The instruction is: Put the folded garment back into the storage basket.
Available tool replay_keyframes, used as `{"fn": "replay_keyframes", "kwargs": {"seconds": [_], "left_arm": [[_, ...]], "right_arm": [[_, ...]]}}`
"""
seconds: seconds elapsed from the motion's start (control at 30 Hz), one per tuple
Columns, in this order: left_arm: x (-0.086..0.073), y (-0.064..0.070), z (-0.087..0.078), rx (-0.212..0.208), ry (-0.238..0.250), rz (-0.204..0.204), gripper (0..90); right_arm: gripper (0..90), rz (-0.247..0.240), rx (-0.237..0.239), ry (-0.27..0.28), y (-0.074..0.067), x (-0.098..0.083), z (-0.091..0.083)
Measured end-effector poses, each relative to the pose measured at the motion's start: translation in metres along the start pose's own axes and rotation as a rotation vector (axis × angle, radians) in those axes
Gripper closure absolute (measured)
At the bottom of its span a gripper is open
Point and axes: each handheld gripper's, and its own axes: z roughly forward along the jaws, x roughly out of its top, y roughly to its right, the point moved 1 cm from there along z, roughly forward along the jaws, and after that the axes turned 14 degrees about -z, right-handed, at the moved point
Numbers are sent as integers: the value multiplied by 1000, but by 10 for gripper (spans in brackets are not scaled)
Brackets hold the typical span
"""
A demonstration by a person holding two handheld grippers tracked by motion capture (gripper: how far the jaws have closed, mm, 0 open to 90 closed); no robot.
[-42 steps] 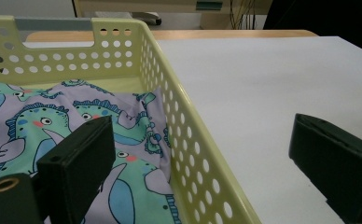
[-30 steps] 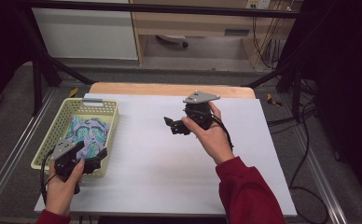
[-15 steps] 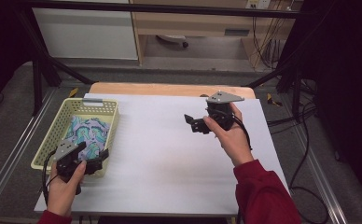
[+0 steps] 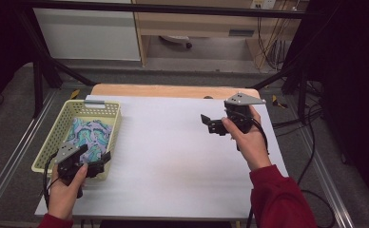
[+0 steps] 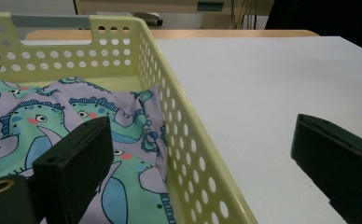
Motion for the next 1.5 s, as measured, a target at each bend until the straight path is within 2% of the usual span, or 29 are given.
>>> {"fn": "replay_keyframes", "kwargs": {"seconds": [0.57,1.03,1.5], "left_arm": [[0,-3,0,0,-3,-8,57],[-3,-7,-8,-19,5,3,62],[-3,-7,-8,-20,8,-1,63]], "right_arm": [[27,24,-38,7,19,-11,-9],[26,92,-100,13,46,-43,-41],[29,118,-130,3,53,-68,-57]]}}
